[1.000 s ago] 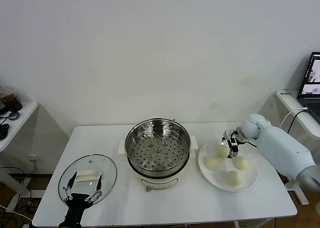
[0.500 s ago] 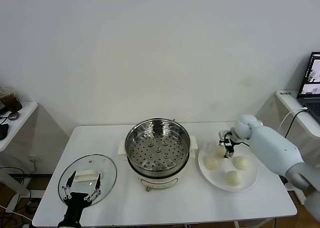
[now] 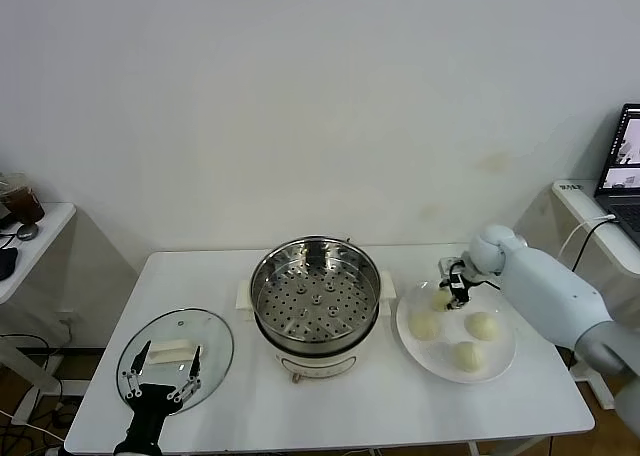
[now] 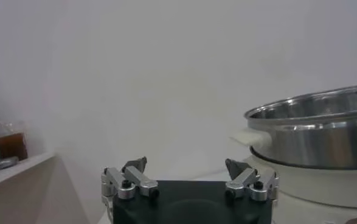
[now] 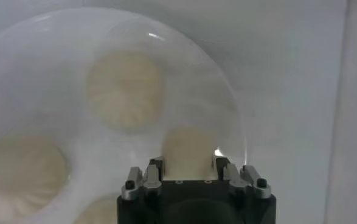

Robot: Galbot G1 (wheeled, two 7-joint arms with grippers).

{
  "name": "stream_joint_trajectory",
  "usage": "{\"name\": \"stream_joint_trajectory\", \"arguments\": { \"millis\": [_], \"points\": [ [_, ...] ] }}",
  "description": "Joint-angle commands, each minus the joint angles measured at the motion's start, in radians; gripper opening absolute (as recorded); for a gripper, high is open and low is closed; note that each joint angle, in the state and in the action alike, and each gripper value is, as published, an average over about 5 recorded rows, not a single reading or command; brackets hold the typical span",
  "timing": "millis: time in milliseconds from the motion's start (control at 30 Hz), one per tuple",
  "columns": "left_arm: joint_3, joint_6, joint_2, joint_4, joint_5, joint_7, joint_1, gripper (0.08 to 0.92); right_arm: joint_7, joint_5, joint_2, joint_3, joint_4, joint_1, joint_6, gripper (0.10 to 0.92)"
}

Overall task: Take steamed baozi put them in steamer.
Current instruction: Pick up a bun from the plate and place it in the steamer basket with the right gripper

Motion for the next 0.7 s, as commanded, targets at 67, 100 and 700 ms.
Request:
{"name": "stream_joint_trajectory", "arguments": {
  "millis": [67,100,700],
  "points": [
    [0.001,0.001,0.001,-0.001,-0.002,0.000,-0.002,0.823,-0.052,0.237,-0.104,-0.182,0.180,0.308,0.034,0.517],
    [0.001,0.001,0.003,0.000,-0.004,0.000,-0.004,0.823,-0.063,0.272,-0.101,-0.210,0.190,0.357,0.046,0.518],
    [-0.010,0.001,0.016,0.005,-0.020,0.004,-0.016,0.823,-0.075,0.448,0.366,-0.540,0.242,0.620,0.324,0.526]
  ]
}}
